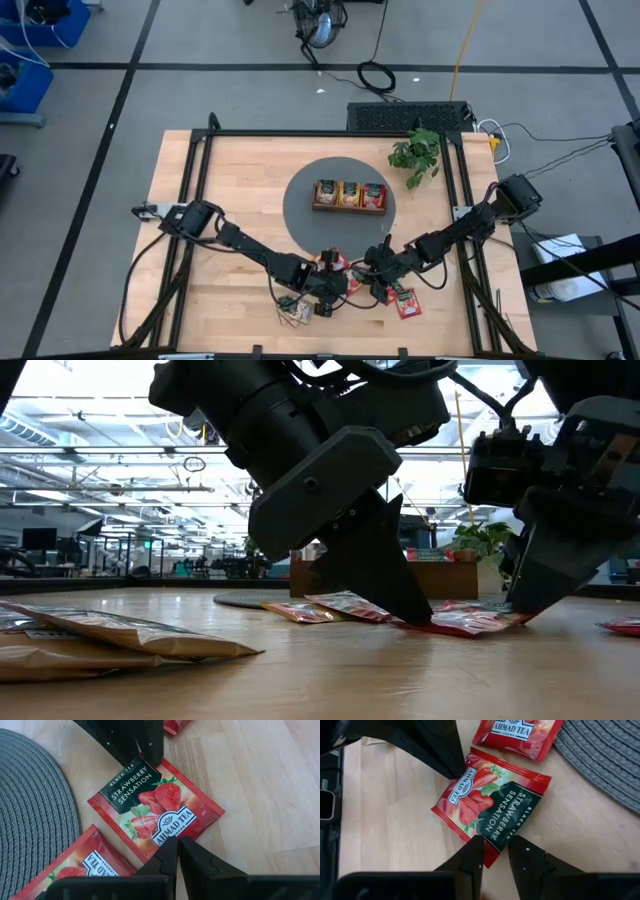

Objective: Pick & Place Tea
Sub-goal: Put the red tea bag to the right section into the wooden organizer

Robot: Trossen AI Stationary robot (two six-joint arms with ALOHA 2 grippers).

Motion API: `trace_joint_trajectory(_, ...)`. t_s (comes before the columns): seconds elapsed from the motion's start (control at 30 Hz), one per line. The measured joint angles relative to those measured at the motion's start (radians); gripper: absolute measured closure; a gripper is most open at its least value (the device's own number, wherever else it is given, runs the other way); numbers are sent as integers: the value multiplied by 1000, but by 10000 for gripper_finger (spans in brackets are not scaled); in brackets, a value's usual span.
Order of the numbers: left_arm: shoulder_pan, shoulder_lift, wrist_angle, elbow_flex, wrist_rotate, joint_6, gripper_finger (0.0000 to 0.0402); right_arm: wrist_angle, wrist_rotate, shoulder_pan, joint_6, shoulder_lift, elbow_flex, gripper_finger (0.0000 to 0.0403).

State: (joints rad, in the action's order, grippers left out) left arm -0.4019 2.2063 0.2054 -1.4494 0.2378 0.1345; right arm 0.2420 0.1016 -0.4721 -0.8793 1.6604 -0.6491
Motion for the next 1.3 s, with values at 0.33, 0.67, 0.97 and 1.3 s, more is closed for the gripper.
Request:
trace_joint_trajectory(0.33, -9, 2, -27, 2, 40, -56, 380, 58, 0, 0, 117, 3, 2, 397)
trace_joint_trajectory(0.67, -105, -82, 50, 6, 125, -136, 380, -24, -2, 0, 198, -142, 2, 402)
trace_joint_trajectory(0.97, -238, -146, 356, 2, 243, 17, 380, -385, 49, 86, 244, -436, -26, 403)
trace_joint_trajectory(1.3, -329, -179, 553, 0, 485, 265, 380, -1063, 55, 333, 533, -445, -500, 403)
